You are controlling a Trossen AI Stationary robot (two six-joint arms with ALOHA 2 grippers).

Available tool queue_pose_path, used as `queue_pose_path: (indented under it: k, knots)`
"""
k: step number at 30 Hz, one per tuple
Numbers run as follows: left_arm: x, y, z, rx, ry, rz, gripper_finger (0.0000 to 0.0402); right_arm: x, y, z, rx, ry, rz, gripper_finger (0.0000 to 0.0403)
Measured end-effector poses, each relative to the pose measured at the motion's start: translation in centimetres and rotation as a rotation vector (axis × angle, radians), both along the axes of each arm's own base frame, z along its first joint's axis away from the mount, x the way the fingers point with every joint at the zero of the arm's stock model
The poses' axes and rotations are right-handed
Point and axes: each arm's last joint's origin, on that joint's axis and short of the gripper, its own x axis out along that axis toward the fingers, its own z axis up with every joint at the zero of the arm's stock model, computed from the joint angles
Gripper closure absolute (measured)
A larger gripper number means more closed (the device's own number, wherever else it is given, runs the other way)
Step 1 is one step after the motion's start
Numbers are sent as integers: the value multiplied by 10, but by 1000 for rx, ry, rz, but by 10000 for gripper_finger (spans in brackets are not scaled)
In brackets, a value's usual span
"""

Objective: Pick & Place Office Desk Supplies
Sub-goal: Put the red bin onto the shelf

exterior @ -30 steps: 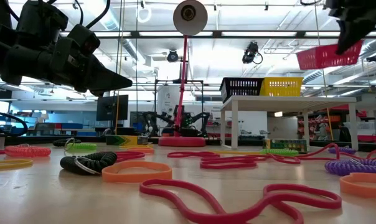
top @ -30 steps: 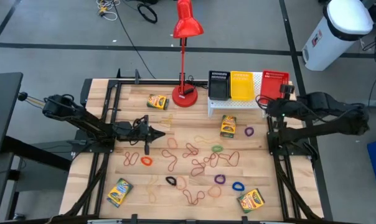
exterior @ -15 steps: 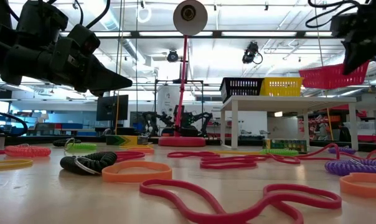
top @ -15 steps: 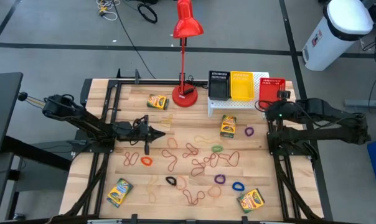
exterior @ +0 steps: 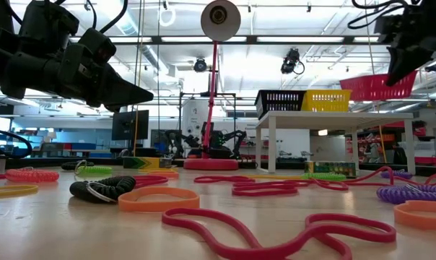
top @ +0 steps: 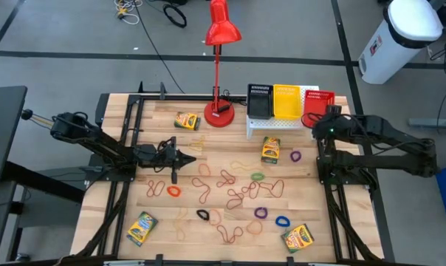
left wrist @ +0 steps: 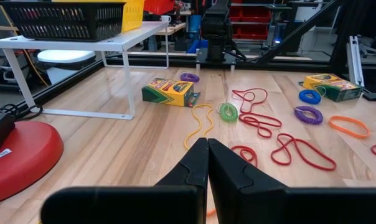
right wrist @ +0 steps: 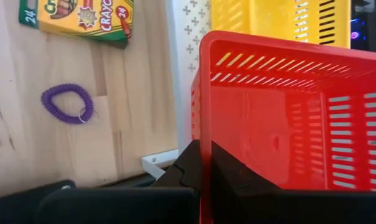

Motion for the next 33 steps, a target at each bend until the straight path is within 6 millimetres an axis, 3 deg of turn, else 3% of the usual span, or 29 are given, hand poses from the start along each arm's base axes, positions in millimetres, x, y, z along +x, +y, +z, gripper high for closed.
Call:
queue_pose_path:
  k: [9,21,33]
  knots:
    - [0,0,0,0,0,0,390,3,-7,6,-131,8,32,396]
    - [0,0,0,0,0,0,390,-13,-18,7,-24,-53,24,396]
    - [0,0,0,0,0,0,390,-15,-48,5,47,-64,-4,396]
